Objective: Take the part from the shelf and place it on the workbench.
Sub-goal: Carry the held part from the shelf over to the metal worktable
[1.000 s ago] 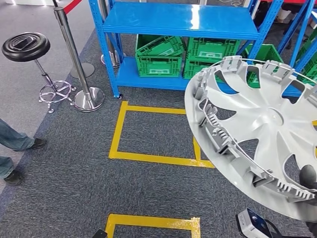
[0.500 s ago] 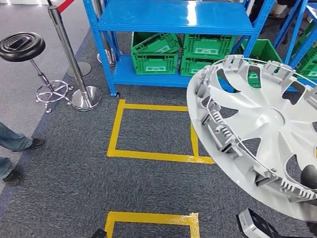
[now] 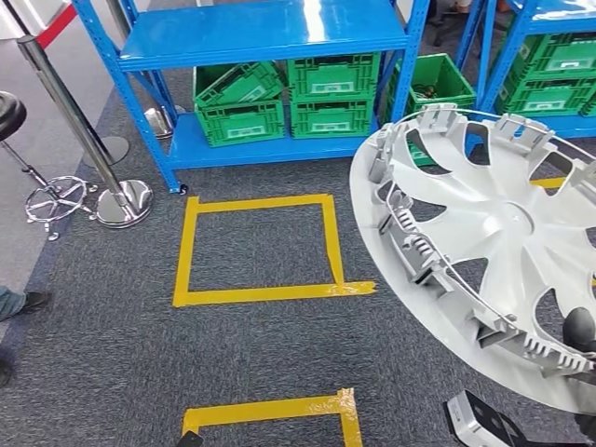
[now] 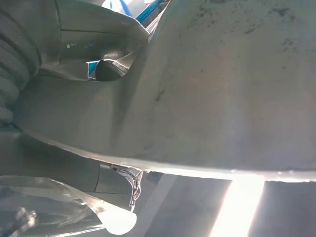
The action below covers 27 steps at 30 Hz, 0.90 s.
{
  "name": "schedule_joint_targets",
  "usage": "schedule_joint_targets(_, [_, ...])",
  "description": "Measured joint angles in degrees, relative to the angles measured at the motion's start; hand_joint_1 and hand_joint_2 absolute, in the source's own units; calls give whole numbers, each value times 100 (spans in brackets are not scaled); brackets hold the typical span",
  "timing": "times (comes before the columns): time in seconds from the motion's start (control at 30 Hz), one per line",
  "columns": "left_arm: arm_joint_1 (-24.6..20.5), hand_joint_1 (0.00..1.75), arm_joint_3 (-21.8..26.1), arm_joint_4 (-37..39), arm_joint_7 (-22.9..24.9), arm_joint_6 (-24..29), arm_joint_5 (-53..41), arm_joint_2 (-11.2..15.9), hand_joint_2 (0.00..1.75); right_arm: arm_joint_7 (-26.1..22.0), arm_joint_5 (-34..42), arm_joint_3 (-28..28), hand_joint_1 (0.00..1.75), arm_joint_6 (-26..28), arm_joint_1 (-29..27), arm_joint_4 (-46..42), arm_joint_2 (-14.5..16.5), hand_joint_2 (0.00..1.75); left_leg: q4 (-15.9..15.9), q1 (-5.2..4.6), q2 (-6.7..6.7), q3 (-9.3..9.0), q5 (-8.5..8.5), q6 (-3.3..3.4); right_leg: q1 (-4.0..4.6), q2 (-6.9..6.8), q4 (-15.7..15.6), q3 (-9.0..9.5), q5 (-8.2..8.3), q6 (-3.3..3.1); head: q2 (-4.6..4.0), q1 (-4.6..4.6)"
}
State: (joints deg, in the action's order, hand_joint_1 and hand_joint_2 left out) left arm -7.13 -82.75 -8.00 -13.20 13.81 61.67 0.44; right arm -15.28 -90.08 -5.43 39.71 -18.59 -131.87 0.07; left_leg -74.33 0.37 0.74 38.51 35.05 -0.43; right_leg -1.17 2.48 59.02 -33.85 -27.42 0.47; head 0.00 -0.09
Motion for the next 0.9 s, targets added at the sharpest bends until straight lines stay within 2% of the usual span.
schedule_joint_targets(0.03, [-1, 0, 0, 0, 0, 0, -1, 0, 0, 0, 0, 3, 175, 0, -2, 1, 0, 175, 241, -18, -34, -133, -160, 59, 21, 73, 0, -9, 15, -7, 0, 1])
schedule_joint_targets(0.07, [-3, 0, 0, 0, 0, 0, -2, 3, 0, 0, 0, 6, 175, 0, -4, 1, 0, 175, 625, -42, -130, -332, -363, 136, 35, 142, -1, -14, 30, -11, 0, 1])
schedule_joint_targets(0.1, [-4, 0, 0, 0, 1, -1, -3, 15, 0, 0, -1, 9, 175, 0, -4, 1, 0, 175, 1009, -56, -296, -527, -509, 229, 45, 203, -2, -23, 45, -4, 0, 11])
schedule_joint_targets(0.13, [-4, 0, -1, 0, 1, -1, -9, 25, 0, -1, -2, 10, 175, 0, 2, 3, 0, 175, 1317, -69, -446, -673, -607, 301, 41, 262, -1, -35, 60, 7, 0, 14])
schedule_joint_targets(0.17, [-7, 0, -1, 0, 5, -1, -15, 35, 0, 1, 0, 11, 175, 0, 6, 4, 0, 175, 1484, -83, -560, -748, -637, 350, 23, 318, -4, -56, 78, 31, 0, 11])
schedule_joint_targets(0.2, [-10, 0, -2, 0, 12, -1, -20, 45, 0, 0, 0, 11, 175, 0, 5, 5, 0, 175, 1542, -92, -595, -766, -625, 374, 2, 377, -12, -80, 101, 67, 0, 2])
schedule_joint_targets(0.27, [-25, 0, -2, -1, 27, -1, -30, 45, 0, -10, 2, 11, 175, 0, -15, 0, 0, 175, 1654, -91, -458, -793, -688, 339, -15, 468, -39, -139, 146, 145, 0, -25])
schedule_joint_targets(0.3, [-31, 0, -2, -2, 32, -1, -32, 49, 0, -20, 2, 12, 175, 0, -26, -3, 0, 175, 1735, -73, -382, -813, -734, 319, -3, 399, -9, -186, 113, 173, 0, -14])
schedule_joint_targets(0.33, [-38, 0, -3, -2, 34, 1, -34, 50, 0, -36, 2, 14, 175, 0, -29, -5, 0, 175, 1813, -53, -296, -829, -783, 299, 12, 266, 113, -269, 14, 197, 0, 8])
schedule_joint_targets(0.4, [-38, 0, -4, -2, 38, 9, -34, 61, 0, -65, 5, 22, 175, 0, -19, -4, 0, 175, 1871, -49, -130, -822, -830, 290, 23, -70, 697, -543, -349, 238, 0, 49])
schedule_joint_targets(0.43, [-36, 0, -4, -2, 40, 14, -34, 64, 0, -76, 4, 27, 175, 0, -14, -4, 0, 175, 1863, -57, -37, -807, -834, 288, 17, -159, 1053, -691, -516, 263, 0, 55])
schedule_joint_targets(0.47, [-36, 0, -4, -2, 41, 18, -32, 67, 0, -80, 4, 29, 175, 0, -15, -4, 0, 175, 1853, -63, 53, -794, -832, 285, 13, -205, 1301, -776, -602, 284, 0, 54])
schedule_joint_targets(0.5, [-42, 0, -3, -2, 42, 23, -23, 71, 0, -79, 3, 31, 175, 0, -18, -4, 0, 175, 1843, -68, 137, -785, -829, 281, 9, -233, 1355, -762, -588, 299, 0, 54])
schedule_joint_targets(0.53, [-56, 0, -3, -2, 42, 27, -10, 75, 0, -74, 2, 31, 175, 0, -22, -4, 0, 175, 1830, -70, 215, -779, -823, 271, 8, -265, 1182, -630, -480, 307, 0, 55])
schedule_joint_targets(0.57, [-74, 0, -2, -2, 42, 32, 4, 79, 0, -63, 2, 31, 175, 0, -22, -4, 0, 175, 1810, -70, 285, -777, -811, 254, 8, -334, 811, -388, -318, 308, 0, 56])
schedule_joint_targets(0.63, [-117, 0, -2, -2, 38, 49, 37, 95, 0, -22, 3, 36, 175, 0, -10, -6, 0, 175, 1755, -93, 394, -771, -775, 198, 29, -520, 107, 54, -124, 248, 0, 50])
schedule_joint_targets(0.67, [-143, 0, -2, -2, 35, 57, 56, 104, 0, 12, 3, 40, 175, 0, 0, -9, 0, 175, 1731, -104, 438, -771, -762, 167, 39, -572, -81, 171, -90, 202, 0, 46])
schedule_joint_targets(0.7, [-170, 0, -2, -2, 31, 63, 83, 113, 0, 48, 3, 44, 175, 0, 9, -13, 0, 175, 1716, -114, 476, -772, -757, 137, 53, -573, -119, 192, -99, 151, 0, 43])
schedule_joint_targets(0.77, [-225, 0, 3, -2, 27, 69, 139, 120, 0, 110, 3, 48, 175, 0, 19, -19, 0, 175, 1700, -108, 542, -778, -752, 87, 45, -465, -126, 171, -52, 70, 0, 42])
schedule_joint_targets(0.8, [-249, 0, 7, -2, 26, 72, 166, 125, 0, 125, 3, 48, 175, 0, 26, -22, 0, 175, 1651, -99, 486, -765, -699, 55, 33, -417, -136, 161, -28, 31, 0, 37])
schedule_joint_targets(0.83, [-268, 0, 11, -2, 26, 74, 189, 129, 0, 133, 2, 48, 175, 0, 33, -26, 0, 175, 1512, -86, 376, -714, -582, 22, 17, -367, -149, 149, -3, -7, 0, 25])
schedule_joint_targets(0.9, [-282, 0, 18, -2, 30, 78, 232, 137, 0, 138, 1, 51, 175, 0, 44, -30, 0, 175, 889, -51, 98, -468, -188, -37, 3, -259, -158, 119, 36, -59, 0, -2])
